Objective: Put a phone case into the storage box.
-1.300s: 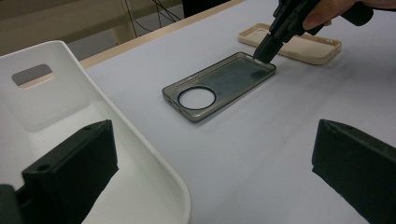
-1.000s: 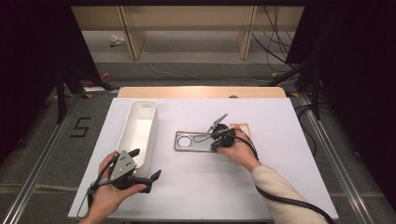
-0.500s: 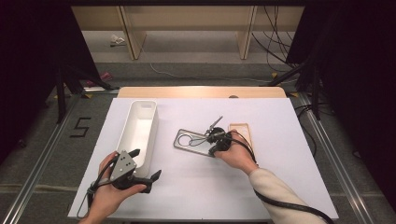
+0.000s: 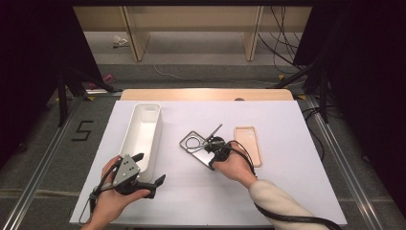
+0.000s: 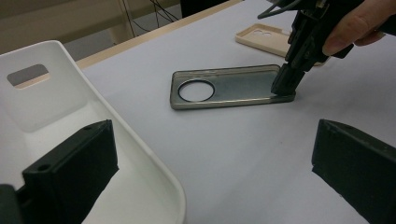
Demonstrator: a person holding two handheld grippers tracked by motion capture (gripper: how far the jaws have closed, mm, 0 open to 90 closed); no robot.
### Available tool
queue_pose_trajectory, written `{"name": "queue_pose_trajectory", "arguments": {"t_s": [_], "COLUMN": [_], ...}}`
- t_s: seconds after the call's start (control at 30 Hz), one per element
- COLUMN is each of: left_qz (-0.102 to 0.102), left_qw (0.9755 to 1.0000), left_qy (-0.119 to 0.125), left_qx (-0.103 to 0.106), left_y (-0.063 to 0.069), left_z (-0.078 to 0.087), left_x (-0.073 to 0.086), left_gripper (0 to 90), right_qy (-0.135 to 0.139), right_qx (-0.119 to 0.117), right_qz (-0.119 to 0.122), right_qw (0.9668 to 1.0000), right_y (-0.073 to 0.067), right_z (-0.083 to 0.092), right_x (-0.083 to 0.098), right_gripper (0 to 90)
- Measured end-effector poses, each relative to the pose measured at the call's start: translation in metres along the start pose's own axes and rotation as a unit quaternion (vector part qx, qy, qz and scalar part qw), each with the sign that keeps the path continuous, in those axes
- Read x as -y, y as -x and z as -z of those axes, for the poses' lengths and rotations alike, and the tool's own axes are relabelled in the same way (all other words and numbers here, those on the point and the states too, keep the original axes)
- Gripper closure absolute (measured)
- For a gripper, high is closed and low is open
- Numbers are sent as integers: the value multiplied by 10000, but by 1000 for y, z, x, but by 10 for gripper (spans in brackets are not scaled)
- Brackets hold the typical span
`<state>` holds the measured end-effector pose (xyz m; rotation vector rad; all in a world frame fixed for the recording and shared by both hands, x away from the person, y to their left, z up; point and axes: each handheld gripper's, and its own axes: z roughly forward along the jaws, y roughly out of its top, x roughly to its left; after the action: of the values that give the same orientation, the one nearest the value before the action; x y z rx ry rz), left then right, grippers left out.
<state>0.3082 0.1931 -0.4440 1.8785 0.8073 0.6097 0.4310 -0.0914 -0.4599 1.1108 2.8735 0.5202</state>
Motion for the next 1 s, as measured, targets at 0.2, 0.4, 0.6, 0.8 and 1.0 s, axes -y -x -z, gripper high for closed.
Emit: {"name": "queue_pose_trajectory", "arguments": {"t_s": [0.2,0.4,0.6,0.8,1.0], "left_qz": [-10,-12,-24,-28,-22], "left_qw": [10000,10000,10000,10000,10000], "left_qy": [3,3,3,-2,-4], "left_qx": [10,9,6,29,17], "left_y": [0,0,0,0,1], "left_z": [0,0,0,-1,-1], "left_x": [0,0,0,0,0], "left_gripper": [0,0,0,0,0], "right_qy": [26,145,247,399,572], "right_qx": [-107,-156,-352,-495,-597], "right_qz": [-131,-132,-130,-116,-149], "right_qw": [9999,9997,9990,9979,9965], "right_y": [-14,-23,-30,-33,-36], "right_z": [-4,-8,-13,-17,-21], "right_x": [-4,-9,-16,-18,-22], "right_gripper": [900,900,900,900,900]}}
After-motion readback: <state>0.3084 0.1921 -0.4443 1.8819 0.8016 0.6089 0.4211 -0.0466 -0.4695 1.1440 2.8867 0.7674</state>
